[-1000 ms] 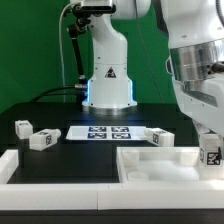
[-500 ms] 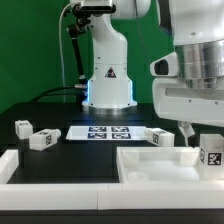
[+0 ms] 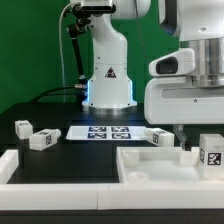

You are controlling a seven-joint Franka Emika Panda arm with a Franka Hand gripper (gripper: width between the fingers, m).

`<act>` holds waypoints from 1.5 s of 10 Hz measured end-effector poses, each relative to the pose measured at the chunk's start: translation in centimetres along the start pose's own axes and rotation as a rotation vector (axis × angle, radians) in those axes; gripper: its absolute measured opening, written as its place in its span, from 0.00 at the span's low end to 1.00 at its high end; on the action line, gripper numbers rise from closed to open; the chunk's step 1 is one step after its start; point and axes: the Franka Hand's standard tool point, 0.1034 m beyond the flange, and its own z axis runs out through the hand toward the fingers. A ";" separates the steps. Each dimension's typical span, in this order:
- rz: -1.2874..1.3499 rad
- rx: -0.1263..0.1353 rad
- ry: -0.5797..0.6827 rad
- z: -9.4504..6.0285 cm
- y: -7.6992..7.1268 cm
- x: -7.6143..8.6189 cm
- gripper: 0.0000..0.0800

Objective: Assemble square table

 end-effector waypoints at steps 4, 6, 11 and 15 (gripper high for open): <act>-0.164 -0.023 0.052 -0.3 -0.4 0.8 0.80; -0.025 -0.019 0.052 -0.3 -0.4 0.7 0.56; 0.392 -0.021 0.053 -0.2 0.3 0.8 0.37; 0.959 0.035 -0.045 -0.3 0.6 0.5 0.37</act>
Offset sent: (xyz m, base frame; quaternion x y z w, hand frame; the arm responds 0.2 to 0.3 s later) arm 0.0000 0.0000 0.0000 0.0000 0.0000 0.0000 1.0000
